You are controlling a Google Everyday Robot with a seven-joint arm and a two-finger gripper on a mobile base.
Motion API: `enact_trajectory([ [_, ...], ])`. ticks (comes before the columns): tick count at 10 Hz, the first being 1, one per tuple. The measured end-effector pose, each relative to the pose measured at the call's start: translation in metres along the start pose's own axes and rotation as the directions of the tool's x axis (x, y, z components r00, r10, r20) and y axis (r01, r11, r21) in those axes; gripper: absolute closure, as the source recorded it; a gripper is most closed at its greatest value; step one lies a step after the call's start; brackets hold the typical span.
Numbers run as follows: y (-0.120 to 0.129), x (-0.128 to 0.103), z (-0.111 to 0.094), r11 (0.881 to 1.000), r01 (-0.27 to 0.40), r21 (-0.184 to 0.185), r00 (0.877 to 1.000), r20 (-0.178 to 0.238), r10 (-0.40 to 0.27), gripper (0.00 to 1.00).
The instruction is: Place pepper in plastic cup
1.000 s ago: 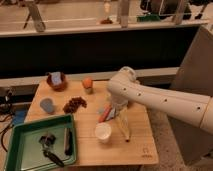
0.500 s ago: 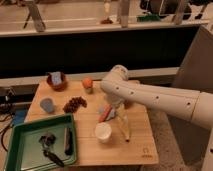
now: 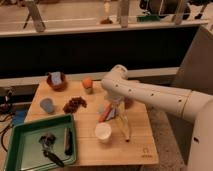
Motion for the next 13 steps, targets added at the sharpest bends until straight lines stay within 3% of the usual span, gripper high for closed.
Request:
enact_trajectory([
  [10, -0.017, -0.014, 0.049, 0.999, 0.034, -0.039, 0.999, 0.035, -0.033, 0.2],
  [13, -0.015, -0.017, 0.059, 0.997, 0.036, -0.068, 0.999, 0.037, -0.033, 0.2],
])
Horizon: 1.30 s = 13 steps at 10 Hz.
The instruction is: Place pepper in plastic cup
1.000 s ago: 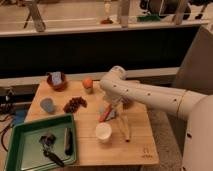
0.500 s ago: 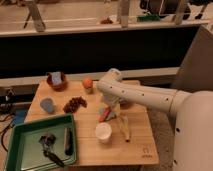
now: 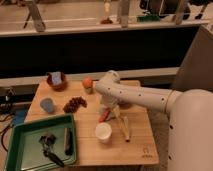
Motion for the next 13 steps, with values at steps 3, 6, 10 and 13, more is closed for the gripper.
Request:
enact_trajectory([
  [3, -0.001, -0.003, 0.006, 1.0, 0.003, -0.018, 1.0, -0.002, -0.003, 0.32],
  [6, -0.004, -0.005, 0.009, 0.999, 0.008, -0.036, 1.0, -0.008, -0.008, 0.53],
  [10, -0.004, -0.003, 0.014, 0.999, 0.0, -0.051, 1.0, -0.012, -0.001, 0.35],
  [13, -0.002, -0.003, 0.02, 0.999, -0.003, -0.054, 1.0, -0.006, 0.003, 0.35],
])
